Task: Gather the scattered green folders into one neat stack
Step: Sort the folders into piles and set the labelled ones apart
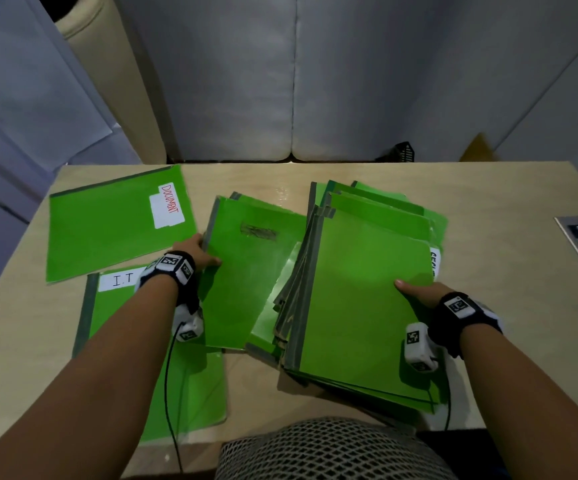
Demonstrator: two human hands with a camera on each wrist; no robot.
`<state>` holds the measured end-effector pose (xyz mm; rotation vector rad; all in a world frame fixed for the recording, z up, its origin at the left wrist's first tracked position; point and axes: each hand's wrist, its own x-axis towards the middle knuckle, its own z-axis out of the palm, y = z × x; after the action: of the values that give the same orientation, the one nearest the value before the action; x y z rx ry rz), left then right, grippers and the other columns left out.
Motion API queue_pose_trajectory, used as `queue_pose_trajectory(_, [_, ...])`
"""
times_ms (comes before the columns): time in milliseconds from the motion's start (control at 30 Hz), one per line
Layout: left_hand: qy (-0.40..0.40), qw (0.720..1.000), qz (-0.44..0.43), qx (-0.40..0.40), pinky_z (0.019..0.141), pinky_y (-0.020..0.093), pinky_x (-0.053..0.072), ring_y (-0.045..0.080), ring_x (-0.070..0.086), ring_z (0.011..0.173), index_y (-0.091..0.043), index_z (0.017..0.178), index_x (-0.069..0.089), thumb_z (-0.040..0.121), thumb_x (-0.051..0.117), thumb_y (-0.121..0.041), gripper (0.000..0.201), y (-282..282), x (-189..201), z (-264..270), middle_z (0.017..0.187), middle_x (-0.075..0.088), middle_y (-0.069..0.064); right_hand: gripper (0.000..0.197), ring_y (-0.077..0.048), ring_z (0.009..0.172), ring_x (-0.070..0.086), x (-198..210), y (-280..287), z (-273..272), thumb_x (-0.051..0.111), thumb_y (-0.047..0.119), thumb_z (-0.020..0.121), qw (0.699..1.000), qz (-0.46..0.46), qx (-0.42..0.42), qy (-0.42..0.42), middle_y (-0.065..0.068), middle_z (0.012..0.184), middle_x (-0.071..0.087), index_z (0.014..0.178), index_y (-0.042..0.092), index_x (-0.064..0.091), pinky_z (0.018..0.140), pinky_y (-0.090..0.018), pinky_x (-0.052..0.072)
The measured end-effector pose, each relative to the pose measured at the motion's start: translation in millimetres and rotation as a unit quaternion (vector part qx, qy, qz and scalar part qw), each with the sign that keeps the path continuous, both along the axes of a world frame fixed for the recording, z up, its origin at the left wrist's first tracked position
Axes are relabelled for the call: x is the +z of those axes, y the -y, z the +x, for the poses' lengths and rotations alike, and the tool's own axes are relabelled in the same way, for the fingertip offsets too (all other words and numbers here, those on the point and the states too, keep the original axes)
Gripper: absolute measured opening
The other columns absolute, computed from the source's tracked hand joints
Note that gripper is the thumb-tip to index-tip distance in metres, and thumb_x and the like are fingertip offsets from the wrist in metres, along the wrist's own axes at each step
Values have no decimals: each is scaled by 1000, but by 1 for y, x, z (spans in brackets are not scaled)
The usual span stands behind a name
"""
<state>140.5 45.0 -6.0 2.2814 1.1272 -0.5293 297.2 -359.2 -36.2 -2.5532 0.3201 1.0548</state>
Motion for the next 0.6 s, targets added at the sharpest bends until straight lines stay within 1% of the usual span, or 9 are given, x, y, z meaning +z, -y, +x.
queue_pose_trajectory(100, [23,999,-9,34,91,41,47,32,56,101,-7,111,50,77,77,-22,45,-4,9,1,122,59,18,72,-22,67,53,3,-2,-3,55,69,81,1000,-7,-5,3,-17,94,58,103,1,55,54,-25,40])
queue_pose_trajectory(200, [23,998,-25,44,90,41,45,34,54,108,-4,120,44,78,76,-17,55,-3,18,6,127,54,20,73,-20,66,53,2,1,-4,54,69,81,1000,-3,-5,6,-15,88,58,102,-1,56,50,-23,36])
queue_pose_trajectory(233, [37,997,-28,57,89,41,45,35,54,109,-2,123,39,77,77,-16,62,-1,23,8,128,52,21,76,-21,69,55,2,1,-5,54,70,80,1000,0,-5,8,-16,91,61,105,-2,58,50,-24,38])
queue_pose_trajectory(300, [78,993,-11,91,94,43,46,39,51,118,1,137,27,71,82,-16,88,5,33,12,133,48,22,82,-25,76,58,1,2,-5,56,71,78,1000,7,-2,14,-20,101,63,114,-4,59,51,-25,39])
queue_pose_trajectory(333, [92,992,11,91,95,44,46,40,50,121,1,139,26,67,85,-17,96,9,40,14,133,48,22,85,-26,77,58,0,2,-5,57,70,78,1000,13,-6,17,-22,104,62,118,-5,57,52,-25,40])
queue_pose_trajectory(367, [100,992,34,75,94,44,47,39,52,120,-1,137,31,64,87,-18,93,14,46,15,131,51,22,86,-27,77,58,-1,2,-5,58,70,78,1000,15,-11,19,-22,104,61,121,-5,55,55,-26,42])
queue_pose_trajectory(467, [100,990,97,-13,83,38,50,34,61,103,-5,113,54,68,83,-22,56,28,63,14,113,64,18,89,-32,86,58,-3,2,-7,59,68,78,999,28,-19,24,-22,105,57,127,-5,52,70,-33,47])
queue_pose_trajectory(533, [132,979,142,-54,83,39,51,34,63,100,-9,106,59,75,74,-19,36,39,81,14,108,66,17,89,-34,91,57,-1,3,-7,59,67,79,999,35,-21,26,-25,117,58,131,-4,49,73,-34,47])
queue_pose_trajectory(600, [163,958,214,-101,81,41,49,37,62,102,-11,106,58,80,64,-16,27,52,105,16,109,65,19,88,-34,93,56,-1,1,-8,58,67,80,998,41,-23,29,-26,127,56,133,-2,48,75,-35,48])
